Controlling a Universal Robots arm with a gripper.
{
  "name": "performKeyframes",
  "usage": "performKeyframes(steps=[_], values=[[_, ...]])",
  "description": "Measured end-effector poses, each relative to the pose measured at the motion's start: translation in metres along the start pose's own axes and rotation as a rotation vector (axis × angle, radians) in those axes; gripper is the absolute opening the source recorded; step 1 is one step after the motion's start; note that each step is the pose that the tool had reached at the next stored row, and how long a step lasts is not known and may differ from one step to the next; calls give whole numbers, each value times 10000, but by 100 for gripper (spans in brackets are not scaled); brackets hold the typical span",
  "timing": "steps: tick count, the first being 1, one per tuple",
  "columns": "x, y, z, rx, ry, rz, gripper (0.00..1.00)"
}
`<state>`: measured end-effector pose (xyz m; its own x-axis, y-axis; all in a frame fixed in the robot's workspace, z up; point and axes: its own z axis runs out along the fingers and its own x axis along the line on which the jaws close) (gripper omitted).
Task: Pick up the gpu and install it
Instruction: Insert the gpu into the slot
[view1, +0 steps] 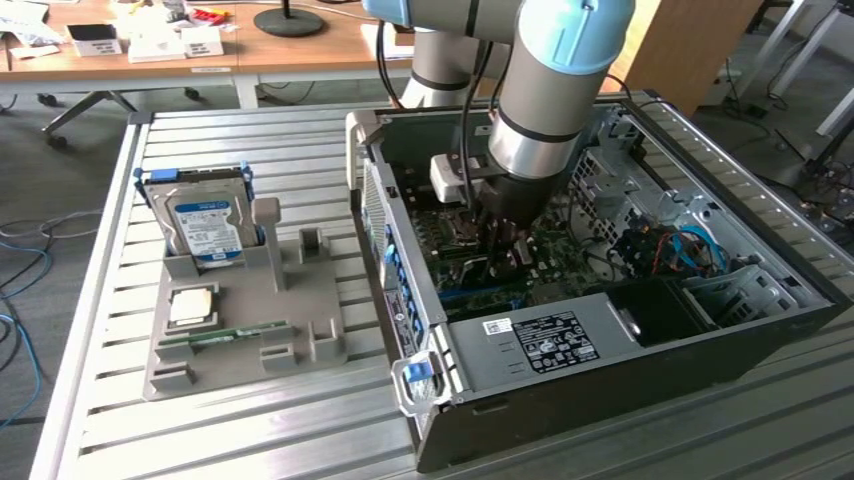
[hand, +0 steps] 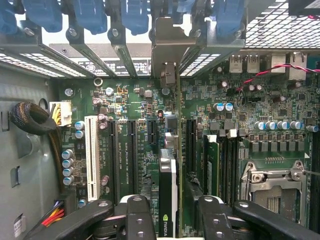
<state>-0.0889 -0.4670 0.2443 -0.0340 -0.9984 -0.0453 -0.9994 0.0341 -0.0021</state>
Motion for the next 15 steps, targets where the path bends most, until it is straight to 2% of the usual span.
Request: performKeyframes(steps=[15], values=[[-4,0,-79,0,0,0,40]])
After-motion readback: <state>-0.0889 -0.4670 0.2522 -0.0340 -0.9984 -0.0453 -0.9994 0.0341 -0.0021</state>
